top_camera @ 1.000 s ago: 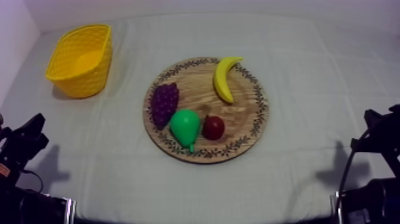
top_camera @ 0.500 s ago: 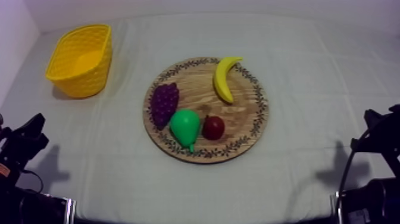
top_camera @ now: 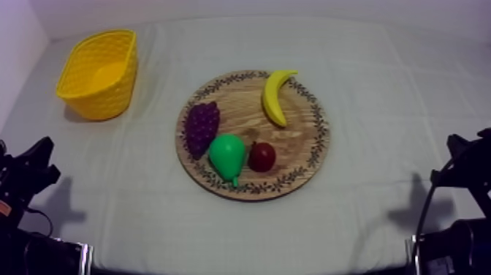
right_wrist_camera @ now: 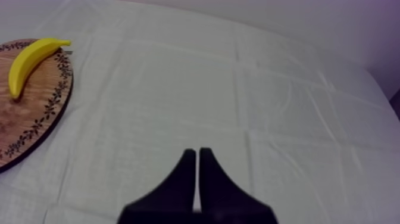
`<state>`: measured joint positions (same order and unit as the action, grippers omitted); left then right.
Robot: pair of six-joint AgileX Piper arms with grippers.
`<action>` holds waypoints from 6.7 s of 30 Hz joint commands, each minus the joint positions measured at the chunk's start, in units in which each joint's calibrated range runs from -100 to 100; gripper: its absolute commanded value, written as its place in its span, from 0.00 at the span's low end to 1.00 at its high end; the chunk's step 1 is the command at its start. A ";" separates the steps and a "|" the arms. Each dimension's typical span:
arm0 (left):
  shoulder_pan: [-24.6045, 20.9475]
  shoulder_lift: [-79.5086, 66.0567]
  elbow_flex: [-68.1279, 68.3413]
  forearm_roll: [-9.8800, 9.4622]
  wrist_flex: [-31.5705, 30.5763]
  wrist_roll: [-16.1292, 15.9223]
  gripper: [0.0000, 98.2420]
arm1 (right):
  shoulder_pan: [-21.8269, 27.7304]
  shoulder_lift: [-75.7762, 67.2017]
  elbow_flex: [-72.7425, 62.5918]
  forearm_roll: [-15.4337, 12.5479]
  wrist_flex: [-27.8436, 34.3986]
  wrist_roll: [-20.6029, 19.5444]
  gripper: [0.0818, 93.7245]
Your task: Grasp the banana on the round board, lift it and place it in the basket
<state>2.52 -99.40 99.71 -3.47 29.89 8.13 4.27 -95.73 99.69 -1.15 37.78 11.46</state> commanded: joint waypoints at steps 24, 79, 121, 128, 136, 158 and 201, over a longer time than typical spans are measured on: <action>6.77 44.51 -54.89 5.06 10.27 1.89 0.04 | 0.02 -0.02 -0.03 0.01 0.04 0.04 0.00; 27.91 107.84 -87.36 3.65 14.72 15.48 0.05 | 0.02 -0.02 -0.03 0.01 0.04 0.04 0.00; 28.45 129.22 -112.16 5.30 29.80 13.76 0.60 | 0.02 -0.02 -0.03 0.01 0.04 0.04 0.00; 28.65 140.91 -128.97 5.48 40.88 13.75 0.60 | 0.02 -0.02 -0.03 0.01 0.04 -0.01 0.00; 28.00 151.16 -142.82 5.42 51.32 13.38 0.60 | 0.02 -0.02 -0.03 0.01 0.04 0.03 0.00; 27.64 162.78 -155.98 3.92 65.69 14.24 0.59 | 0.09 -0.02 -0.03 0.01 0.04 -0.01 0.00; 19.81 131.06 -133.98 -4.57 69.95 15.97 0.32 | 0.09 -0.02 -0.03 0.01 0.04 -0.01 0.00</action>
<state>23.96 37.92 -38.62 -7.71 99.92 24.02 4.37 -95.73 99.69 -1.15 37.85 11.47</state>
